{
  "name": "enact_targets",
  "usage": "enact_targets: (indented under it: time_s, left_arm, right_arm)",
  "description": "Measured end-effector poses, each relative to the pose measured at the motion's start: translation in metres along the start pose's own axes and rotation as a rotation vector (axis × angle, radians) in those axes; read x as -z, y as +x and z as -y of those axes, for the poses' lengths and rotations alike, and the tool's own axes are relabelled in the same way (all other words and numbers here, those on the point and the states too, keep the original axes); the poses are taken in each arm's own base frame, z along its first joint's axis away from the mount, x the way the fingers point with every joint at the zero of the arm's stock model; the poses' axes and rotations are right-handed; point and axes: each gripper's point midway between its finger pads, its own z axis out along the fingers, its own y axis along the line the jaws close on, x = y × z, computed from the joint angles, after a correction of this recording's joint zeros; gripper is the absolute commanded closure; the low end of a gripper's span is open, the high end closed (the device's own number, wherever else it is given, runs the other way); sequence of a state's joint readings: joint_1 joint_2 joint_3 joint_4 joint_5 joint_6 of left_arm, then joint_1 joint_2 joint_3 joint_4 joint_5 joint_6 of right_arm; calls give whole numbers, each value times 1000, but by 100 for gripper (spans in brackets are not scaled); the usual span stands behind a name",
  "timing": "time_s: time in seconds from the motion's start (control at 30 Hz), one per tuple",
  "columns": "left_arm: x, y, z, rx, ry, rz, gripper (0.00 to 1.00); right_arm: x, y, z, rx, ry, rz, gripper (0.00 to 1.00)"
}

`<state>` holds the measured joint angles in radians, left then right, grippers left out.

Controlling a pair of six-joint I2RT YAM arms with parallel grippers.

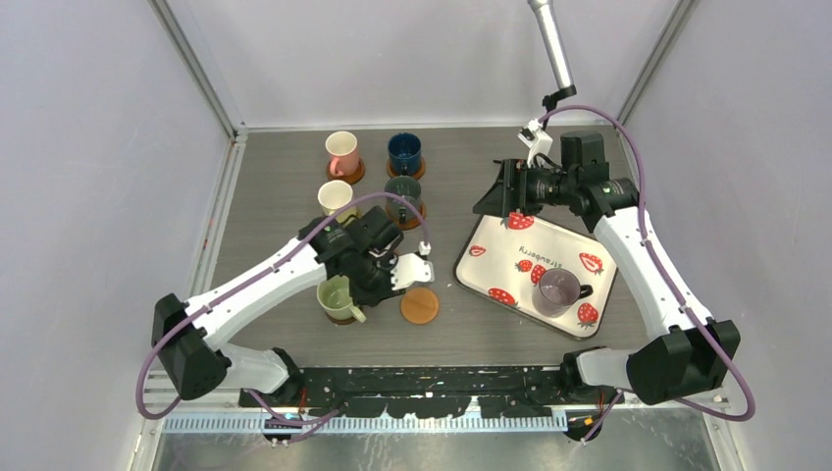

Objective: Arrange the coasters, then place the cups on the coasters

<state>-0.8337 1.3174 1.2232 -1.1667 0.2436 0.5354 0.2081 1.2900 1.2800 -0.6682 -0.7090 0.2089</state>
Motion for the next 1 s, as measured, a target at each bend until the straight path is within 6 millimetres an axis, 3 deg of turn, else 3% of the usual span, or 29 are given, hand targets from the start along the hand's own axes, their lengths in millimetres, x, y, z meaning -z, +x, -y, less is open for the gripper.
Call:
enact_targets:
  time_s: [0.23, 0.4, 1.0]
  left_arm:
    - [-27, -5, -16, -56, -95, -65, 84]
    - [-47, 7, -15, -90, -103, -146, 84]
    - [-61, 39, -15, -123, -103, -260, 87]
  right_arm:
    - [3, -3, 4, -16, 11, 13, 19]
    - [3, -2, 7, -25, 16, 13, 19]
    - [3, -1, 11, -54, 24, 16, 19]
